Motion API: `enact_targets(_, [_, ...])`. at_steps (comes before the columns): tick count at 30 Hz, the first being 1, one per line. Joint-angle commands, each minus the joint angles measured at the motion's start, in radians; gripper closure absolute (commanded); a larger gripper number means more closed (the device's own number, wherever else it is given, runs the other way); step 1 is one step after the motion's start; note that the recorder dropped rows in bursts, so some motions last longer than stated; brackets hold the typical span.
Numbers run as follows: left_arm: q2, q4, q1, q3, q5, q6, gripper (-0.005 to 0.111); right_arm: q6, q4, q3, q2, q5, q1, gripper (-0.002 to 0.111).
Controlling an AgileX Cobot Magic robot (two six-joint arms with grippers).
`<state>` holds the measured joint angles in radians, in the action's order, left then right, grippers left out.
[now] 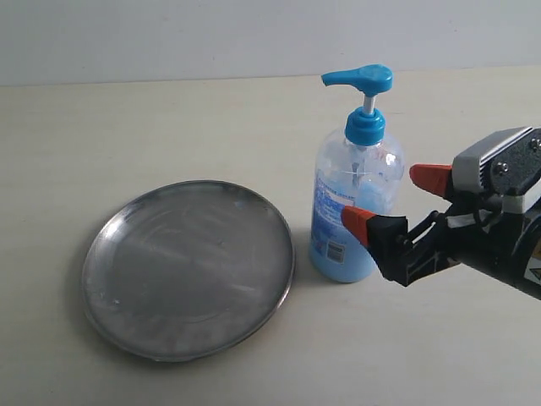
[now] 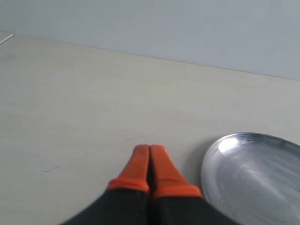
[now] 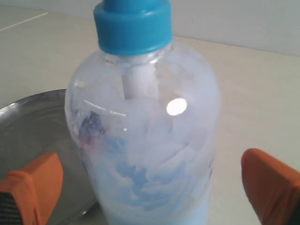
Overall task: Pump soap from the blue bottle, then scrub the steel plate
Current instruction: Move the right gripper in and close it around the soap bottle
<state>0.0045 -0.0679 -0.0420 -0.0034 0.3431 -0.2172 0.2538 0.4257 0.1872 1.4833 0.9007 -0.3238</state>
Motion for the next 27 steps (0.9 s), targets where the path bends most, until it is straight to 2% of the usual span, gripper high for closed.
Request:
enact_targets(1, [-0.005,-0.005,0.002,0.003,-0.008,0.002,0.106,0.018,-0.008,0.011,0.022,0.01,-0.002,0.004])
enact_targets(27, [-0.005,-0.005,0.002,0.003,-0.008,0.002,0.106,0.065,-0.002,0.054,0.113,-0.001,-0.002,0.004])
